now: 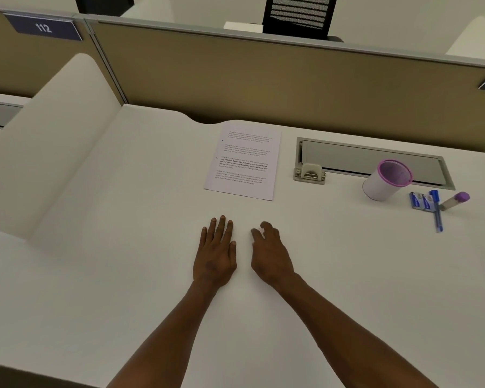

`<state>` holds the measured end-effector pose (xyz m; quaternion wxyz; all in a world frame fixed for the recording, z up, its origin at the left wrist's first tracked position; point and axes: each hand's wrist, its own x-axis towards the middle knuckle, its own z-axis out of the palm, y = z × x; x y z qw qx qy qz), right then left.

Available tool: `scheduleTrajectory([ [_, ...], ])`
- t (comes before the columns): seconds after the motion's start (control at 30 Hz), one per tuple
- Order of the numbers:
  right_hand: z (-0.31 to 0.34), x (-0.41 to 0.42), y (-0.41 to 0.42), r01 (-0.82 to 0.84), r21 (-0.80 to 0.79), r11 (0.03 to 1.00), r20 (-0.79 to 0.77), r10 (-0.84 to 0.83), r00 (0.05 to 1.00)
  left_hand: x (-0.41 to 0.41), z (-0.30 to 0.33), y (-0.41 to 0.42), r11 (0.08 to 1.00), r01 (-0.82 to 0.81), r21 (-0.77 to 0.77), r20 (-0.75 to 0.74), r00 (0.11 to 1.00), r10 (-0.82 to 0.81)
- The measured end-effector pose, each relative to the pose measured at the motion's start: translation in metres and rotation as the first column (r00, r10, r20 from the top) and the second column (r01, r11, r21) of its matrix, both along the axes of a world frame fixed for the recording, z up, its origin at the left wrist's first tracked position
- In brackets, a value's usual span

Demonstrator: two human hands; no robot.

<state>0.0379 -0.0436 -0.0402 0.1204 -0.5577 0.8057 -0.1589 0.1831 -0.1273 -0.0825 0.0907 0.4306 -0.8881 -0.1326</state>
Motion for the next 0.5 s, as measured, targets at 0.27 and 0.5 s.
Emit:
scheduleTrajectory([
  [0.27,-0.006,-0.013,0.010,-0.235,-0.145,0.961,-0.169,0.210,0.963,0.001,-0.003,-0.001,1.000,0.003,-0.007,-0.011,1.000,-0.003],
  [0.5,0.000,-0.043,0.025,0.048,-0.381,0.923,0.148,0.009,0.989,0.000,-0.002,0.000,1.000,-0.007,-0.001,-0.025,1.000,0.007],
])
